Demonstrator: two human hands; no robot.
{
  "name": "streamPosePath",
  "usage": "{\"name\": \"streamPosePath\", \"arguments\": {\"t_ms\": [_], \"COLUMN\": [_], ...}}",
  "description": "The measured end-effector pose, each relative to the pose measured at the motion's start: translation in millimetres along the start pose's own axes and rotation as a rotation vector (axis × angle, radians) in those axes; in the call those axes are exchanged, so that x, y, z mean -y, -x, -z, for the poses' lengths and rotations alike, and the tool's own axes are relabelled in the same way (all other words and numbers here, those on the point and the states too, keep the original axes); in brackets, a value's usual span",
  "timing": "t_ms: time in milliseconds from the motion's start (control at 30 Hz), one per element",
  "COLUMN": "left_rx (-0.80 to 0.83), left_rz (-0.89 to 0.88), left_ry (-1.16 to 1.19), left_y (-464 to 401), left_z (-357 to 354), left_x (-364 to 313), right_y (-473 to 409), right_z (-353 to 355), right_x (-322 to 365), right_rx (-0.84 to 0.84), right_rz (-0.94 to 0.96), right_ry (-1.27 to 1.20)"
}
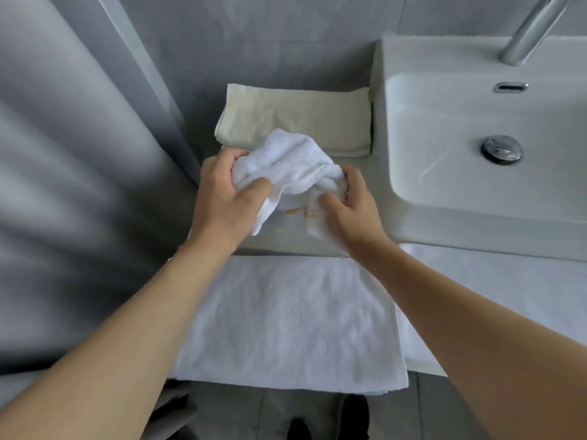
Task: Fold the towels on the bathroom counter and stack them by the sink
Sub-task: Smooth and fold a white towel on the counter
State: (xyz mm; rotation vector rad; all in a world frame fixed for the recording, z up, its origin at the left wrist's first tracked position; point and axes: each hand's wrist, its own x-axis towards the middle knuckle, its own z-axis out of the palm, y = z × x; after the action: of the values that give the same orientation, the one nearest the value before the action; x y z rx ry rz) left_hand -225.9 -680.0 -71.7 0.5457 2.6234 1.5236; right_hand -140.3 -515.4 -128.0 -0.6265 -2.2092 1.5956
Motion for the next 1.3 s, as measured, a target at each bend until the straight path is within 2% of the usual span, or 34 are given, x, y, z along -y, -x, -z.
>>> {"name": "streamPosePath", "arguments": {"t_ms": [67, 167, 267, 333, 467, 567, 633, 667, 767, 800, 867, 933, 1000, 1067, 1133, 1200, 1233, 1300], "left_rx": [0.114, 0.388, 0.434, 0.413, 0.348, 0.265, 0.272, 0.287, 0.382, 0.447, 0.583, 0.705, 0.710, 0.718, 0.850, 0.935, 0.890, 0.749], "left_rz": [0.194, 0.509, 0.633, 0.673, 0.682, 0.617, 0.591, 0.629, 0.894, 0.958, 0.996, 0.831, 0.478, 0.217, 0.086, -0.070, -0.118, -0.081], "left_ry": [-0.037, -0.170, -0.299, -0.312, -0.298, -0.290, -0.236, -0.173, 0.101, 0.096, -0.126, -0.486, -0.701, -0.570, -0.497, -0.705, -0.773, -0.710], "left_y": [-35, -72, -91, -104, -118, -117, -125, -131, -151, -157, -166, -171, -174, -170, -161, -155, -156, -161], "left_z": [-5, -19, -36, -42, -47, -52, -50, -46, -32, -24, -10, -4, -12, -31, -58, -80, -86, -88], "left_x": [24, 59, 82, 85, 81, 83, 85, 87, 95, 100, 101, 97, 87, 69, 56, 60, 68, 83], "right_y": [-31, -63, -69, -71, -80, -82, -83, -83, -82, -81, -83, -84, -83, -82, -82, -82, -82, -81], "right_z": [-10, -19, -27, -32, -34, -33, -33, -33, -33, -33, -33, -33, -33, -33, -32, -33, -34, -35], "right_x": [-17, -46, -68, -73, -67, -64, -63, -62, -62, -62, -61, -61, -59, -59, -59, -60, -60, -61], "right_rx": [0.090, 0.168, 0.089, 0.027, 0.011, -0.001, -0.020, -0.029, -0.032, -0.030, -0.026, -0.018, -0.026, -0.028, -0.028, -0.045, -0.052, -0.069], "right_rz": [0.016, 0.021, 0.181, 0.232, 0.187, 0.149, 0.134, 0.133, 0.112, 0.100, 0.087, 0.071, 0.066, 0.066, 0.062, 0.061, 0.066, 0.081], "right_ry": [0.252, 0.546, 0.766, 0.787, 0.765, 0.741, 0.698, 0.684, 0.669, 0.667, 0.665, 0.657, 0.643, 0.628, 0.614, 0.620, 0.626, 0.643]}}
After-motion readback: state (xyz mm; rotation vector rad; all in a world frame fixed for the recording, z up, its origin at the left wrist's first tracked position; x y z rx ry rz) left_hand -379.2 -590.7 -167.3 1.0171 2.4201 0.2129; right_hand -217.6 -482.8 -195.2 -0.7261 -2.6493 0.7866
